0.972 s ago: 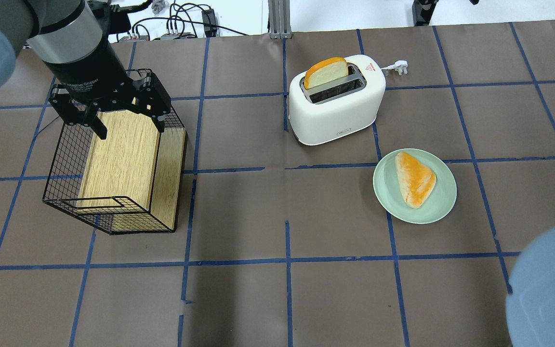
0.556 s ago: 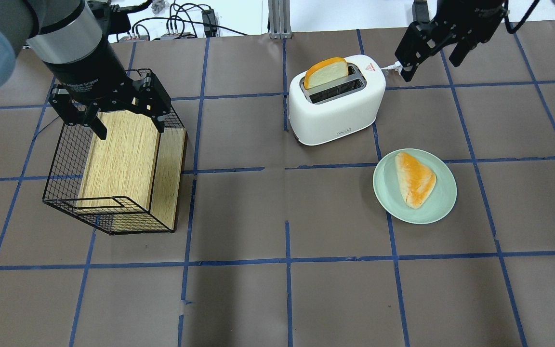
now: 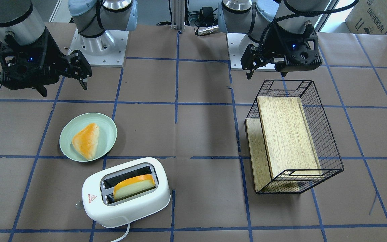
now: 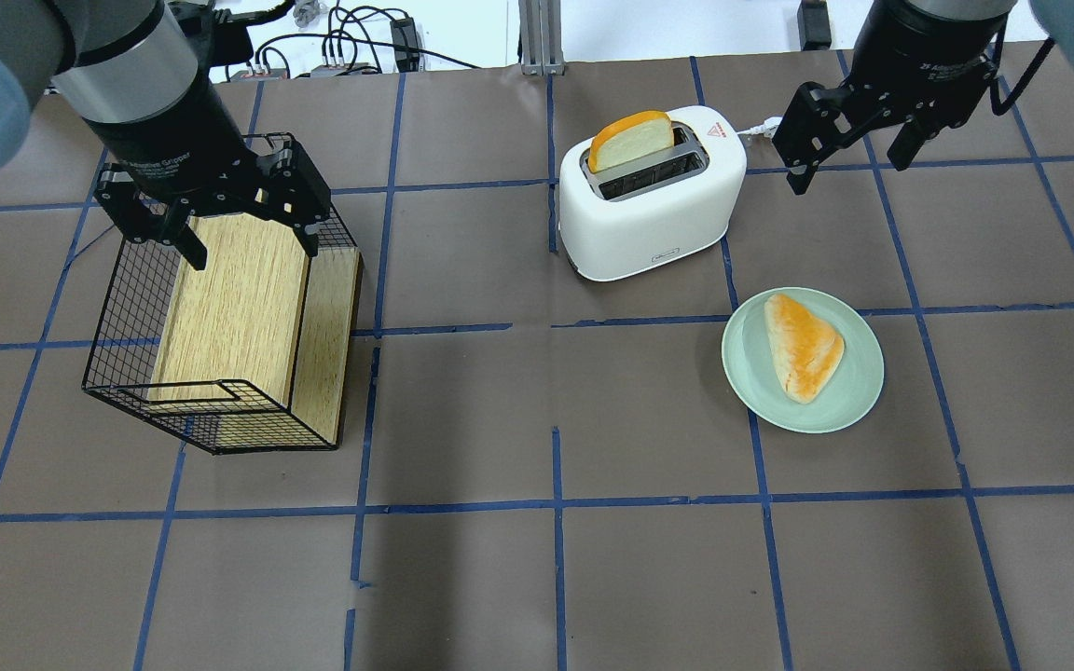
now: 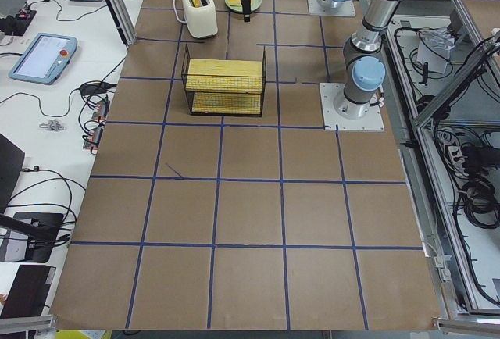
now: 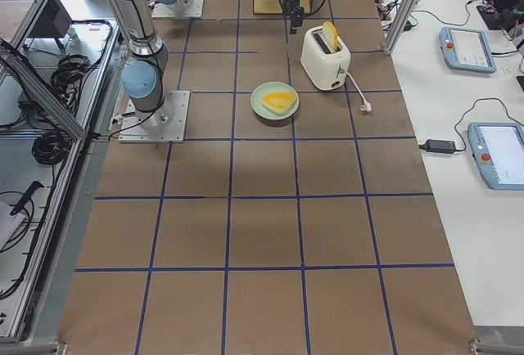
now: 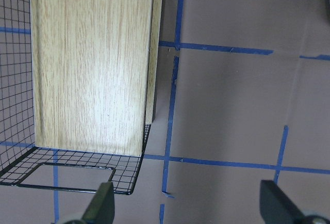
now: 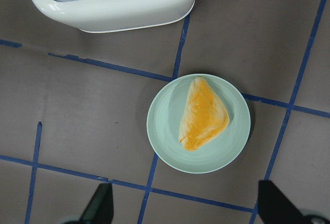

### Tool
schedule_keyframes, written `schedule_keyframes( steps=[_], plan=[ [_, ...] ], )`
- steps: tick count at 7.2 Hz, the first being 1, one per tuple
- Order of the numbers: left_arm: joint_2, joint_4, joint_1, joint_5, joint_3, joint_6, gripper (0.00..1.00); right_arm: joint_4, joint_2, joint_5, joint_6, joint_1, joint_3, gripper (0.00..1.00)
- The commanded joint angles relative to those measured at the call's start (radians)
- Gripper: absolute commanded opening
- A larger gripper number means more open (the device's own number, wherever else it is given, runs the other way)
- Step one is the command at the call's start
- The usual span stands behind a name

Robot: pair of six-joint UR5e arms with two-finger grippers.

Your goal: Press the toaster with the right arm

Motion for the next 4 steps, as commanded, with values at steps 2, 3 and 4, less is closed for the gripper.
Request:
schedule_keyframes(
  steps=[2, 3, 4],
  plan=[
    [0.000, 0.001, 0.000, 0.000, 0.000, 0.000, 1.00, -0.001, 0.004, -0.003, -0.003, 0.000, 0.003, 1.00],
    [-0.001, 0.001, 0.000, 0.000, 0.000, 0.000, 1.00, -0.001, 0.003, -0.003, -0.004, -0.001, 0.003, 1.00],
    [0.000, 0.000, 0.000, 0.000, 0.000, 0.000, 1.00, -0.002, 0.006, -0.003, -0.010, -0.008, 0.001, 1.00]
  ],
)
